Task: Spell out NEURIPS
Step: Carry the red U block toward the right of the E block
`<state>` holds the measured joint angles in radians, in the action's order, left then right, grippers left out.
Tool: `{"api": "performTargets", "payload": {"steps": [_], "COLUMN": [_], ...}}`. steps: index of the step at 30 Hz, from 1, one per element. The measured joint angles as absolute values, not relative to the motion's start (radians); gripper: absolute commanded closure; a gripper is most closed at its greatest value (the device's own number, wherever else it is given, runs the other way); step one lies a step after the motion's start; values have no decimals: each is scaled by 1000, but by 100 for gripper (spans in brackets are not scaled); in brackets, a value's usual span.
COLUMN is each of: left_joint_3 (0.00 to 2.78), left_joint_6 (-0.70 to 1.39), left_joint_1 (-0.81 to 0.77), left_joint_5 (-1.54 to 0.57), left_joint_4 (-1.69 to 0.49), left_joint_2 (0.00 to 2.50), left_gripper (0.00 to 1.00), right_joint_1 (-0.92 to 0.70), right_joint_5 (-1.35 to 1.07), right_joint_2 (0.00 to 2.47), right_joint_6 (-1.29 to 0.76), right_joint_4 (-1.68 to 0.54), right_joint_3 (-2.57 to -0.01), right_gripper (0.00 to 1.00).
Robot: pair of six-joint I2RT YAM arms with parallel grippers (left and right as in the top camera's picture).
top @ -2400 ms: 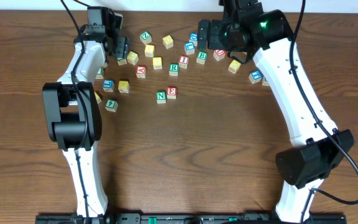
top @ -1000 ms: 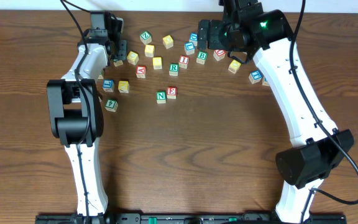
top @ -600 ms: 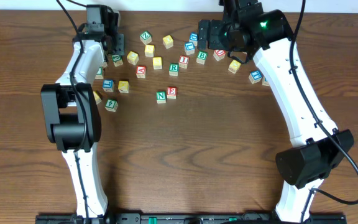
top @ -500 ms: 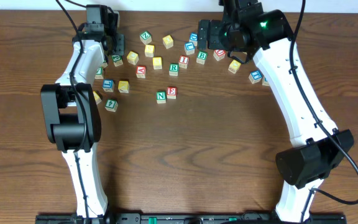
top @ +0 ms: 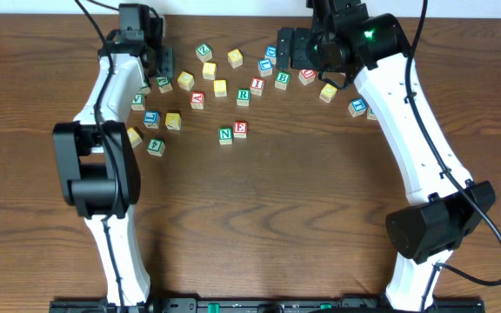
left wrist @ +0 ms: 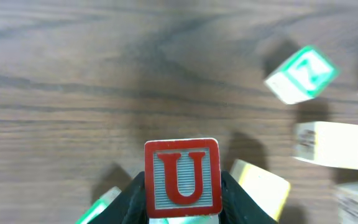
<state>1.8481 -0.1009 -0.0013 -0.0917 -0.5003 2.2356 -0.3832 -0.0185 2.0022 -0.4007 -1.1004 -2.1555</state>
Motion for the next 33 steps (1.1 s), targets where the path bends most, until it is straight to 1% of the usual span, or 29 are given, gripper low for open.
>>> {"api": "performTargets", "payload": {"steps": [4,9,16,24,33], "left_joint_3": [1848,1848,1849,1849,1849], "left_joint_6": [-93,-10,151,207,213], "left_joint_1": [-32,-97,-142,-170,-204], "left_joint_5": [-92,-94,-99,-99,-99], "left_joint_4": [-590,-736,-906,-947,-915], "left_joint_2": [2120,1992,1978,1978,1978], "left_gripper": [69,70,70,75,75], "right_joint_1": [-383,-383,-383,-383,-367], "right_joint_5": [-18,-18,-18,-19,-19], "right_joint_2": [2002,2002,2002,2002,2002], "right_joint_6": [-401,-401,-401,-401,-400], "right_joint_4": [-1100,-1101,-1100,-1100,-1099], "right_joint_3": [-2156,-2156,-2156,-2155,-2155], "right_gripper": [1,1,1,1,1]}}
